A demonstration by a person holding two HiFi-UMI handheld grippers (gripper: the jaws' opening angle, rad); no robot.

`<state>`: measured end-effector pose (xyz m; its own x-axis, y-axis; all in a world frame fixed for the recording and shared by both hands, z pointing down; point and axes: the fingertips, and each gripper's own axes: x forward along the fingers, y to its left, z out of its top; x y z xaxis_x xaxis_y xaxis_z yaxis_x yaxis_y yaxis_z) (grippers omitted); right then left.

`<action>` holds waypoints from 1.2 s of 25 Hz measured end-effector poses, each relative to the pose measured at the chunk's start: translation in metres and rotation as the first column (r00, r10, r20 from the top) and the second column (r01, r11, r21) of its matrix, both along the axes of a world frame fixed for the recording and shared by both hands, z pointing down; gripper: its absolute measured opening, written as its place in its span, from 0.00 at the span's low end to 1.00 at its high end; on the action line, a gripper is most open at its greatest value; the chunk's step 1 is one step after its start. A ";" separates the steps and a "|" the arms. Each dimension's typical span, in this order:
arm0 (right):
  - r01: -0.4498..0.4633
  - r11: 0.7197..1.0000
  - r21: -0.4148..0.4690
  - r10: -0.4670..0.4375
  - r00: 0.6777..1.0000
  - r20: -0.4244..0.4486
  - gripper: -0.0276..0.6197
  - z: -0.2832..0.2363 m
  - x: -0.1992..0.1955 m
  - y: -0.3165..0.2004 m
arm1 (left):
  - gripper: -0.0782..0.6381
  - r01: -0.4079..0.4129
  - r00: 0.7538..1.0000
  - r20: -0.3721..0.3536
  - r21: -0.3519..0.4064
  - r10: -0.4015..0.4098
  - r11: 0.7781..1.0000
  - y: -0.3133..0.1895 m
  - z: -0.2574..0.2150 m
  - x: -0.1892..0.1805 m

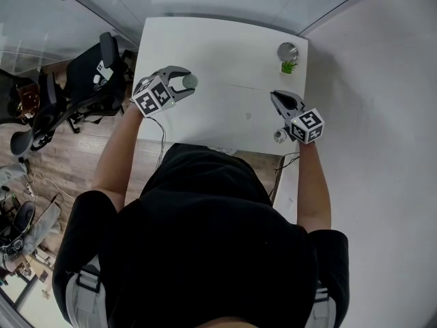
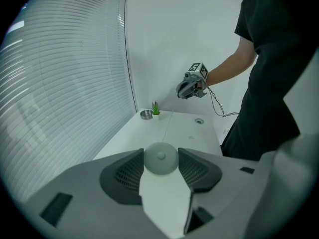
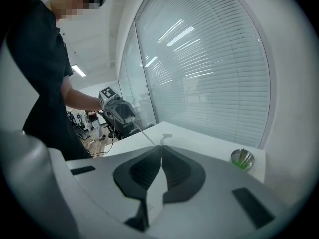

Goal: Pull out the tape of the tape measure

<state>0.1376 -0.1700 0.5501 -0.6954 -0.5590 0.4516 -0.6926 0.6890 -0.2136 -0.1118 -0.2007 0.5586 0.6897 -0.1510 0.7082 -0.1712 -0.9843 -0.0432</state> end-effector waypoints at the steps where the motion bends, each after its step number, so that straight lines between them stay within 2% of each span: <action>1: -0.004 1.000 0.000 0.004 1.000 0.000 0.06 0.001 0.002 0.000 | 0.43 0.005 1.000 0.000 0.000 -0.005 1.000 -0.001 0.001 -0.001; 15: -0.073 0.997 -0.013 0.072 0.997 -0.030 0.06 0.008 0.033 -0.004 | 0.43 0.064 0.997 -0.035 -0.023 -0.065 0.998 -0.008 0.008 -0.009; 21: -0.089 0.996 -0.018 0.088 0.995 -0.035 0.06 0.013 0.034 -0.002 | 0.43 0.086 0.996 -0.032 -0.011 -0.087 0.996 -0.009 0.012 -0.007; 30: -0.127 0.992 0.004 0.127 0.989 -0.079 0.06 0.023 0.034 -0.003 | 0.43 0.168 0.985 -0.034 -0.016 -0.169 0.986 -0.013 0.031 -0.009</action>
